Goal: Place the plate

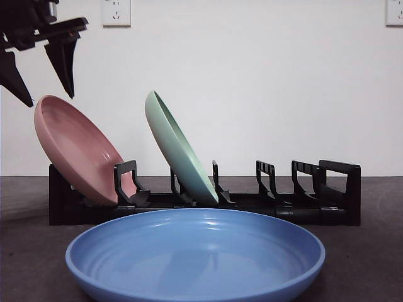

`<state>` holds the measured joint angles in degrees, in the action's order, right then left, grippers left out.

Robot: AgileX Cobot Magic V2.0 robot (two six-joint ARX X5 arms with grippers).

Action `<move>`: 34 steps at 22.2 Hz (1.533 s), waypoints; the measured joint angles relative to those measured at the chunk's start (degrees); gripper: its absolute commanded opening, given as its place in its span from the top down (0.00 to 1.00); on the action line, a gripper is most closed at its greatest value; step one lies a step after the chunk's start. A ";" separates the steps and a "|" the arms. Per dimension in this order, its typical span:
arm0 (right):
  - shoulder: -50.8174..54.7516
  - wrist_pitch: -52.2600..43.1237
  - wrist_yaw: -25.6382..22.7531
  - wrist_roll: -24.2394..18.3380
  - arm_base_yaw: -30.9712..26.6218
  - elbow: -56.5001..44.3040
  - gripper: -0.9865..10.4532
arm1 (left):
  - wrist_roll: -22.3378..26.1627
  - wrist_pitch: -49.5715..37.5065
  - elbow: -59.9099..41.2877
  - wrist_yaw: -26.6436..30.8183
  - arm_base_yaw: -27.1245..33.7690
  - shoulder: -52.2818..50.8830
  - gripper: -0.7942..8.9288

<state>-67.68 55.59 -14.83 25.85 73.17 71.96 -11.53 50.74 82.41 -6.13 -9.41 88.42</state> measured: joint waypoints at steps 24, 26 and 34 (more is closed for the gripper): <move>0.02 0.50 -0.39 0.00 0.00 0.00 0.74 | 4.22 19.02 16.63 8.92 0.17 -1.25 0.91; 0.02 0.50 -0.39 0.00 0.00 0.00 0.74 | 4.50 21.59 16.66 8.98 0.20 -3.80 0.91; 0.04 0.50 -0.39 -0.02 0.00 0.00 0.74 | 4.83 25.07 13.33 9.01 1.70 -14.51 0.91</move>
<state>-67.64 56.10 -15.22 25.82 73.17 71.96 -6.70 75.81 95.74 2.87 -7.70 73.91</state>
